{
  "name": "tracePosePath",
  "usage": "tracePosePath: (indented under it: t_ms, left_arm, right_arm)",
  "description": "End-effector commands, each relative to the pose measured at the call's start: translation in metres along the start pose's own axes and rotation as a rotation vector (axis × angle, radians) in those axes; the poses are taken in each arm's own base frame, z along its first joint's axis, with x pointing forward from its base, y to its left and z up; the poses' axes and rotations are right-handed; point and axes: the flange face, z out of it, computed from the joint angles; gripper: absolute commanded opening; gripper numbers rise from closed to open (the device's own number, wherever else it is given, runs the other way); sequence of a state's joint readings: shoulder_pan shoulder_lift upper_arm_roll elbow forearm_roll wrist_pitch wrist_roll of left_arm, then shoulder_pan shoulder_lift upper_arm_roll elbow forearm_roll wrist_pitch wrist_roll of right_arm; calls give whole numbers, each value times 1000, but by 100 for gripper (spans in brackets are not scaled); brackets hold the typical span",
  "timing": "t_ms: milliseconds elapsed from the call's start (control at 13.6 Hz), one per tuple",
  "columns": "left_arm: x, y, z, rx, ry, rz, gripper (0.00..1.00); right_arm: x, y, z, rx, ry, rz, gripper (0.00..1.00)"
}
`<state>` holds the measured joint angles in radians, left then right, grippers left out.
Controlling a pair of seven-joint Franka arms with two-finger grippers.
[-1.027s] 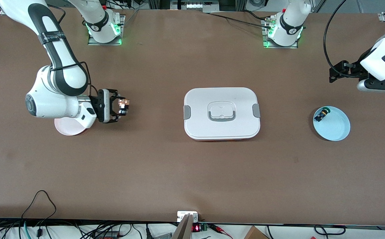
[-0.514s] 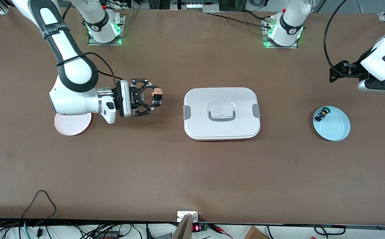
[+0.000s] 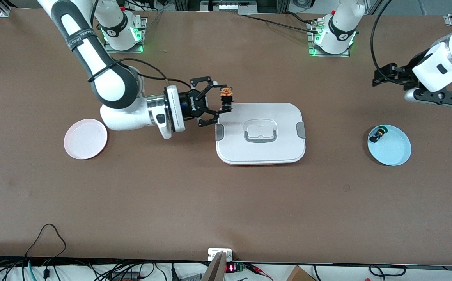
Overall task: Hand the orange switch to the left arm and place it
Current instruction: 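Lift the orange switch with the right gripper over the white box, then hold the switch above the box while the left gripper reaches toward it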
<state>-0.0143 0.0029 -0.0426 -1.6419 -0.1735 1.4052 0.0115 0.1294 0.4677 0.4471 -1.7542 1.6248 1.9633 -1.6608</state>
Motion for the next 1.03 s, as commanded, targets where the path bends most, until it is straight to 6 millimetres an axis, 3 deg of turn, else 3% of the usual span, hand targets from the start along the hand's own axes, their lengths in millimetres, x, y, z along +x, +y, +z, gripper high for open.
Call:
tracePosePath:
  t_ms: [0,147,293,514,954]
  left_arm:
    - [0,5,1,-178,-41,12,100]
    - [-2,4,-6,-361,-42,9,100]
    - [13,0,8,-545,-86,-1,100]
    - [30,14,27,-780,-159,2,100]
    - [48,15,57,-1151,-126,-125,100]
  right_arm:
    - [16,-12,51,-21,100,-9,0]
    - [21,-23,90,-82,127,-18,0]
    - [29,-28,115,-146,121,-44,0]
    - [48,-37,150,-215,131,-77,0]
    - [52,-37,158,-225,140,-76,0]
